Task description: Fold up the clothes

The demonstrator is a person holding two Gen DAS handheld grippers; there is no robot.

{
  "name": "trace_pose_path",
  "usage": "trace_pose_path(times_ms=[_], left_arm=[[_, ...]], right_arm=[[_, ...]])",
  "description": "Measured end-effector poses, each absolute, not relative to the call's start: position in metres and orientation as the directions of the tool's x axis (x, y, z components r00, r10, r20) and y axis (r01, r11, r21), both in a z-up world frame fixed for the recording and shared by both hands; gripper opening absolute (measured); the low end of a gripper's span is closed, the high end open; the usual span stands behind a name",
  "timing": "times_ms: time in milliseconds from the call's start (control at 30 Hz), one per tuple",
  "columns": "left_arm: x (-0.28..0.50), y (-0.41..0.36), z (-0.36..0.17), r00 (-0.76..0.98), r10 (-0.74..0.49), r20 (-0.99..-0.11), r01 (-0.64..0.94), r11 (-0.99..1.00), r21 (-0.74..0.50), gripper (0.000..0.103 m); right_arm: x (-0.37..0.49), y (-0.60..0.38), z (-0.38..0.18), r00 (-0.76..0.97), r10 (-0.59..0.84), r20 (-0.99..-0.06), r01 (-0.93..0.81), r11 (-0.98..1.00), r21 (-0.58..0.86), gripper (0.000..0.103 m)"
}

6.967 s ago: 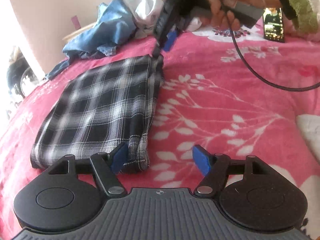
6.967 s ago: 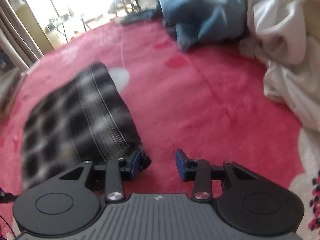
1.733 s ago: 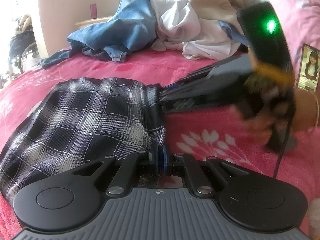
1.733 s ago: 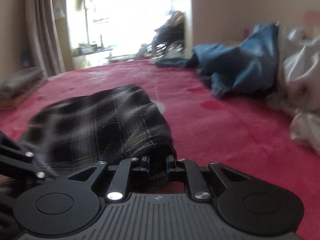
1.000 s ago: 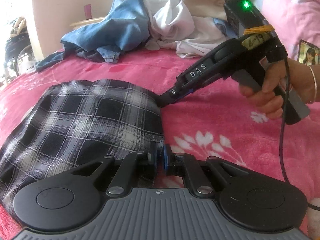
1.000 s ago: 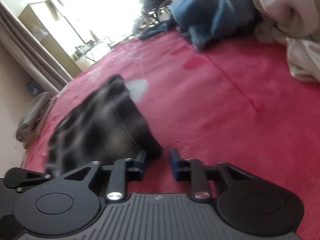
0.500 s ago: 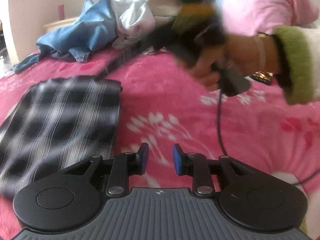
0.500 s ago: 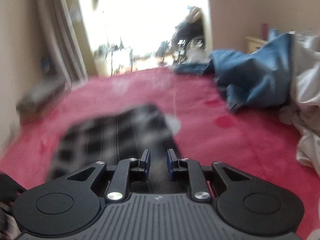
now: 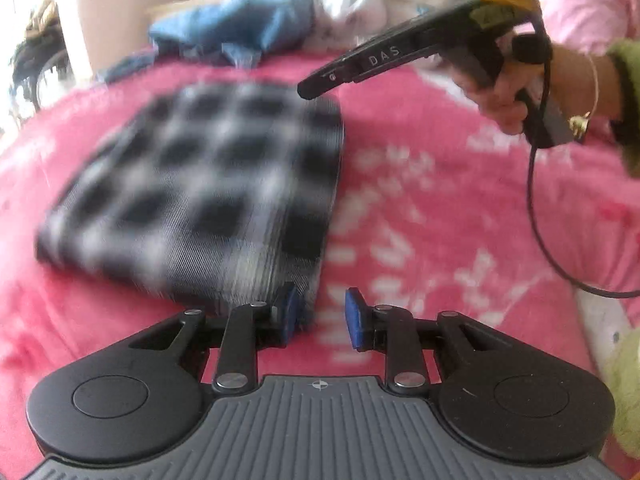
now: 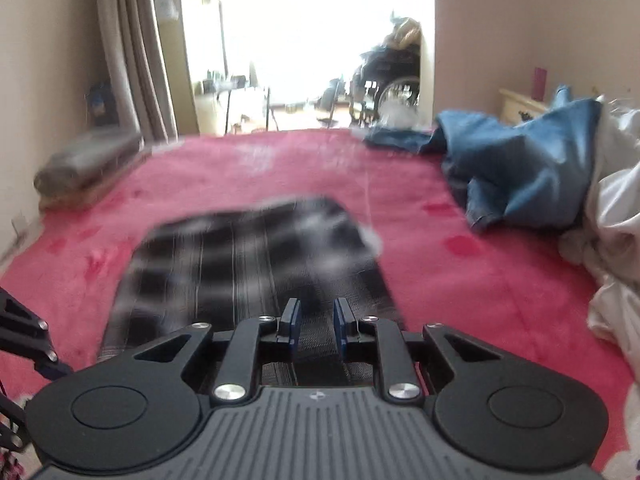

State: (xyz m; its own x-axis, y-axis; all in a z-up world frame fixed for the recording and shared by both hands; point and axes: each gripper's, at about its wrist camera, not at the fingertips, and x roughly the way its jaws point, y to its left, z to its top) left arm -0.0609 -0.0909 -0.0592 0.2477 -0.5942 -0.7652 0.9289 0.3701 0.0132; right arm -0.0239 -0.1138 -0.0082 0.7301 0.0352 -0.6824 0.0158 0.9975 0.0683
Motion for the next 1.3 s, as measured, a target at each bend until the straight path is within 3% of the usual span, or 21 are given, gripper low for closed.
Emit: trace_pose_path(times_ms=[100, 267, 333, 433, 500, 567, 667, 767, 833, 1100, 1233, 1300], left_arm=[[-0.068, -0.09, -0.059, 0.252, -0.601, -0.758, 0.941, 0.336, 0.047, 0.026], [-0.063, -0.08, -0.043, 0.198, -0.617, -0.762, 0.938, 0.345, -0.036, 0.026], [-0.059, -0.075, -0.034, 0.18, -0.63, -0.756, 0.934, 0.351, -0.071, 0.031], [-0.051, -0.078, -0.025, 0.214, -0.646, -0.733, 0.926, 0.373, -0.058, 0.049], [-0.044, -0.082, -0.021, 0.243, -0.653, -0.717, 0.917, 0.396, -0.05, 0.053], [-0.034, -0.089, -0.02, 0.273, -0.651, -0.708, 0.899, 0.436, -0.054, 0.054], [-0.01, -0.104, -0.029, 0.342, -0.599, -0.724, 0.842, 0.538, -0.047, 0.054], [0.015, -0.109, -0.038, 0.347, -0.569, -0.746, 0.775, 0.621, -0.113, 0.054], [0.021, -0.111, -0.043, 0.342, -0.564, -0.752, 0.755, 0.641, -0.137, 0.054], [0.004, -0.113, -0.049, 0.398, -0.55, -0.734, 0.76, 0.646, -0.072, 0.056], [0.006, -0.113, -0.049, 0.396, -0.56, -0.728, 0.761, 0.644, -0.08, 0.056], [0.006, -0.111, -0.047, 0.396, -0.566, -0.722, 0.762, 0.642, -0.085, 0.056]], right_arm=[[-0.016, -0.111, -0.026, 0.669, 0.017, -0.743, 0.055, 0.996, 0.072, 0.019], [-0.018, -0.117, 0.015, 0.73, 0.018, -0.684, 0.068, 0.993, 0.098, 0.019], [-0.011, -0.117, 0.031, 0.769, 0.01, -0.639, 0.065, 0.993, 0.094, 0.019], [0.005, -0.115, 0.033, 0.792, -0.014, -0.61, 0.07, 0.995, 0.068, 0.019], [0.016, -0.121, 0.013, 0.757, -0.027, -0.653, 0.103, 0.992, 0.079, 0.019], [0.023, -0.13, -0.021, 0.657, -0.056, -0.751, 0.184, 0.979, 0.087, 0.018], [0.023, -0.144, -0.02, 0.662, -0.031, -0.749, 0.247, 0.952, 0.179, 0.016], [0.031, -0.148, 0.004, 0.7, -0.025, -0.714, 0.275, 0.932, 0.236, 0.019], [0.037, -0.141, 0.015, 0.733, -0.033, -0.679, 0.249, 0.942, 0.223, 0.019], [0.076, -0.138, 0.02, 0.772, 0.02, -0.635, 0.189, 0.947, 0.26, 0.019], [0.102, -0.141, -0.024, 0.679, -0.029, -0.734, 0.233, 0.956, 0.178, 0.019], [0.099, -0.152, -0.043, 0.675, -0.013, -0.738, 0.262, 0.939, 0.223, 0.016]])
